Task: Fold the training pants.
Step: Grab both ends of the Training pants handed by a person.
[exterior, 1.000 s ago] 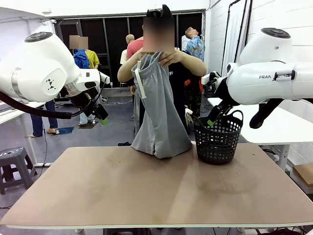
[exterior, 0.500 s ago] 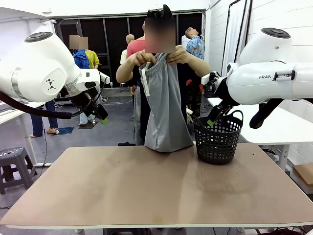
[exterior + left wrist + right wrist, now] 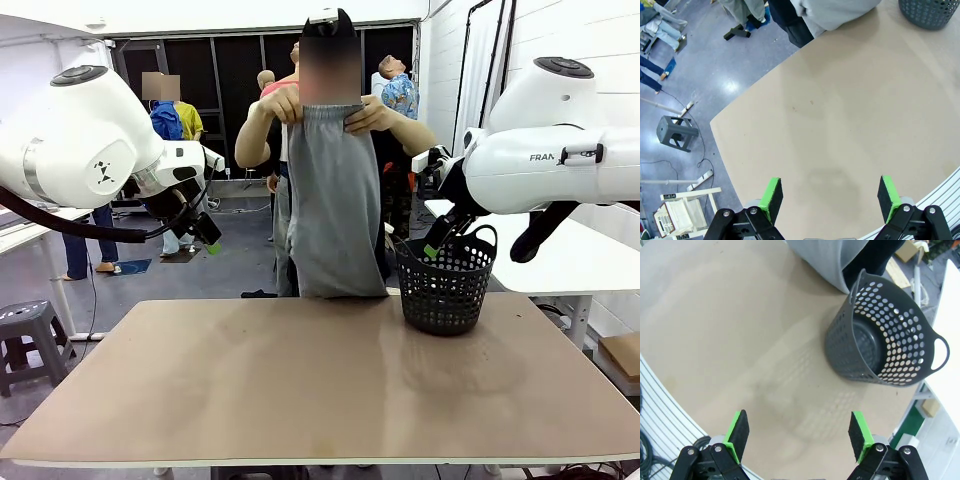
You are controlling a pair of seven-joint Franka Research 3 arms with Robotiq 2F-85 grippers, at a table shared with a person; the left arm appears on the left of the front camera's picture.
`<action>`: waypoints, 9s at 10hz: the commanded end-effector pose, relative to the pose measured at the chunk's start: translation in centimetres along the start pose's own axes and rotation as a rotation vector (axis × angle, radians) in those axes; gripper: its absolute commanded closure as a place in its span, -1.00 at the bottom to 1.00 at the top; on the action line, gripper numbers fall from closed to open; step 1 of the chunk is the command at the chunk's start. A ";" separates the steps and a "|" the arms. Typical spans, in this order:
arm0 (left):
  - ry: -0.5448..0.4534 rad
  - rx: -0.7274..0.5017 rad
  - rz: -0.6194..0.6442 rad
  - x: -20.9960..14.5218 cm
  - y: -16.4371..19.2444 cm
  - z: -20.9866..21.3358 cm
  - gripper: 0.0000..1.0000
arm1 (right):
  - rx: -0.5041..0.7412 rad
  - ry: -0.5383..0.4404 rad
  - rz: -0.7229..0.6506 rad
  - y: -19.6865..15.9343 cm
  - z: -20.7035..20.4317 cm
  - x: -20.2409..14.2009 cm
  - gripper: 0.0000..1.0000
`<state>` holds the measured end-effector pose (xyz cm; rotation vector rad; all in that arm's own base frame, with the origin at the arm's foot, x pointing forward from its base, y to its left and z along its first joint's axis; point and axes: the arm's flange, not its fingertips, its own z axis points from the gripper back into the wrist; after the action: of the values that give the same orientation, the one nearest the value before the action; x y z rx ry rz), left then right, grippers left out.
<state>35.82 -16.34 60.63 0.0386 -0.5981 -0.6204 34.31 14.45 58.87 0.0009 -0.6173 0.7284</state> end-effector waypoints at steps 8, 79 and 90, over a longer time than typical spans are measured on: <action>0.000 0.000 0.000 0.1 0.0 0.0 -1.00 | 0.001 0.000 -0.002 -0.2 0.1 0.1 -1.00; 0.000 0.000 0.000 0.1 0.0 0.0 -1.00 | 0.001 0.000 -0.002 -0.2 0.1 0.1 -1.00; -0.001 0.086 -0.509 1.7 1.5 1.3 -1.00 | -0.069 -0.038 0.391 -2.5 0.5 0.4 -1.00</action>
<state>36.07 -16.72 62.75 0.2400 -0.5946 -1.0125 35.06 13.04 60.06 -0.1612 -0.6634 1.0155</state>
